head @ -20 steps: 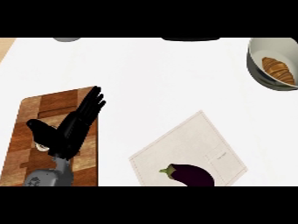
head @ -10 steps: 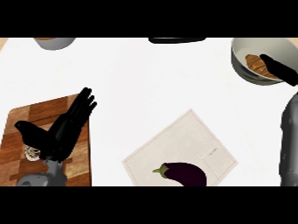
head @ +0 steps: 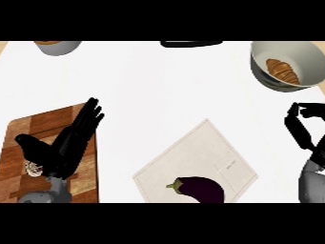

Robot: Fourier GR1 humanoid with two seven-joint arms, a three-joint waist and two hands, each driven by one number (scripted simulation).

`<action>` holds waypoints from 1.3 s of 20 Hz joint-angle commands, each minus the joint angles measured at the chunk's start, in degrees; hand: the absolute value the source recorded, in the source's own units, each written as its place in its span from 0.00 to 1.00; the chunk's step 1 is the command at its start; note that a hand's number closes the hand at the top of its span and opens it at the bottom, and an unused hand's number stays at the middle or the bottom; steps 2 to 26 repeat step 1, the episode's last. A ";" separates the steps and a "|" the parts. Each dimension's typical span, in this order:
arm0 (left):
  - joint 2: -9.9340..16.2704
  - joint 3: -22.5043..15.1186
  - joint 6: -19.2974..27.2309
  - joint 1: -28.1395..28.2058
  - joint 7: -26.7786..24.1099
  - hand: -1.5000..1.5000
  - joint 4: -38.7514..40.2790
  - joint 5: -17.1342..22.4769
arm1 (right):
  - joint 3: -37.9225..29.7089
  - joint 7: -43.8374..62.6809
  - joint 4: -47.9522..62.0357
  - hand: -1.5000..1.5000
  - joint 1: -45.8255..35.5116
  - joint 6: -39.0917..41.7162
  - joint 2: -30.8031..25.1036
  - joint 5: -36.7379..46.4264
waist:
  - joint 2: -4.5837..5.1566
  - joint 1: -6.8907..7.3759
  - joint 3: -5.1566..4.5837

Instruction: Pick the croissant from the placemat and place it in the bowl

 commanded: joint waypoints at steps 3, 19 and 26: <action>-0.36 -0.50 -0.14 -0.85 0.03 0.50 0.47 -0.12 | 10.65 -0.50 -1.97 1.00 11.76 -1.23 0.57 -4.36 | 0.65 0.69 0.17; -0.36 -0.50 -0.14 -0.85 0.03 0.50 0.47 -0.12 | 10.65 -0.50 -1.97 1.00 11.76 -1.23 0.57 -4.36 | 0.65 0.69 0.17; -0.36 -0.50 -0.14 -0.85 0.03 0.50 0.47 -0.12 | 10.65 -0.50 -1.97 1.00 11.76 -1.23 0.57 -4.36 | 0.65 0.69 0.17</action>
